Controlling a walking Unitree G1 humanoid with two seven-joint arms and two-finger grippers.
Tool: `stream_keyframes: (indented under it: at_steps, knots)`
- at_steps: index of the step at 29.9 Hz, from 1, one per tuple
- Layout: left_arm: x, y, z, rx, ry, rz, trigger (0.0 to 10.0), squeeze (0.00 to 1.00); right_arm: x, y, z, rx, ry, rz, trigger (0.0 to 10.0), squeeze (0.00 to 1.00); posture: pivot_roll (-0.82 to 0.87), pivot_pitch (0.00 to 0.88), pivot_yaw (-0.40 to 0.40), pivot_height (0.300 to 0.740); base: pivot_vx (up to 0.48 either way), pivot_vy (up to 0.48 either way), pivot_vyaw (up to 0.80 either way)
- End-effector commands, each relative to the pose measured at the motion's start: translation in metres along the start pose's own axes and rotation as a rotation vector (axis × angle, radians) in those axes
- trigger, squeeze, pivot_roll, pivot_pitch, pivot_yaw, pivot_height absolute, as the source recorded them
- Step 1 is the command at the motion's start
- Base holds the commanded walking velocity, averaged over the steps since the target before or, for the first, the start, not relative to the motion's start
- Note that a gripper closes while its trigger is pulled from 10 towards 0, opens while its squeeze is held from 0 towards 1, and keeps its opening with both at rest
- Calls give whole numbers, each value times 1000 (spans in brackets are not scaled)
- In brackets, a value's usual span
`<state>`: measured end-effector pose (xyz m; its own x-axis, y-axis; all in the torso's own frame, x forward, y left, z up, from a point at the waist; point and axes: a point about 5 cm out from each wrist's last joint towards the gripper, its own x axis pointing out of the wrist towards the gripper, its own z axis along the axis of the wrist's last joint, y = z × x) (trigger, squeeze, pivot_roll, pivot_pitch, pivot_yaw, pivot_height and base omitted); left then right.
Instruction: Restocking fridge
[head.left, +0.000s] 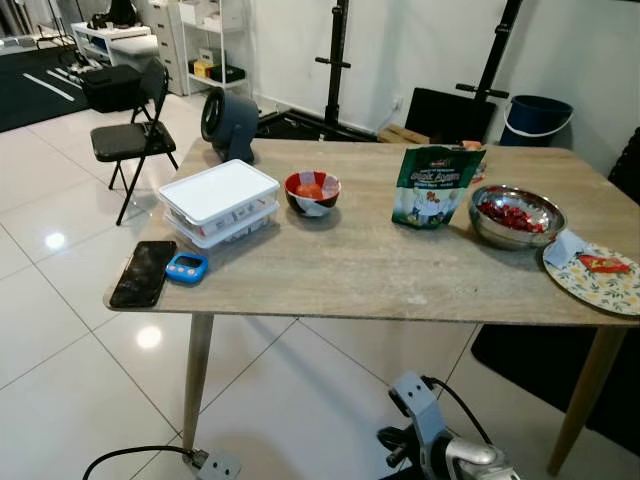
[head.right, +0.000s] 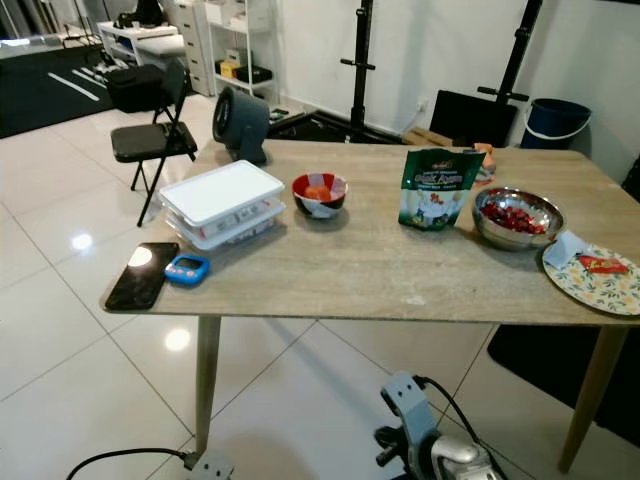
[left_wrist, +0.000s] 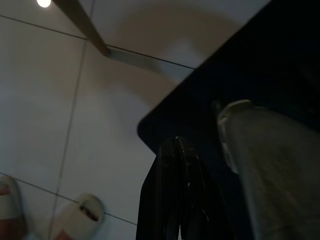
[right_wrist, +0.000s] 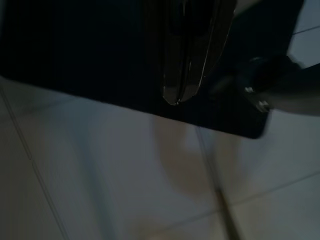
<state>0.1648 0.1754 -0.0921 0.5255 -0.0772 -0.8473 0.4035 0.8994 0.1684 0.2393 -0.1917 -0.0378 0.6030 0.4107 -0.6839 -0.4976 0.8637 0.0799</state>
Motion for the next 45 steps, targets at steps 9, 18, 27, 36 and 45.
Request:
stream_keyframes:
  at_steps: [9,18,27,36,45]
  knots:
    - [-3,39,19,62,-89,78,10000,0,1,-4,-3,42,3,-109,10000,0,65,21,-31,740,0,0,0]
    - [-10,82,42,20,-162,190,10000,0,6,11,-25,28,111,-158,10000,0,24,40,-17,740,0,0,0]
    - [-10,86,75,137,-267,196,10000,0,-5,6,-47,91,153,-220,10000,0,22,34,-9,740,0,0,0]
    - [-12,87,106,192,-372,188,10000,0,-6,4,-46,84,156,-250,10000,0,13,17,-14,740,0,0,0]
    - [-13,75,126,251,-466,150,10000,0,4,12,-32,64,117,-212,10000,0,21,19,-18,740,0,0,0]
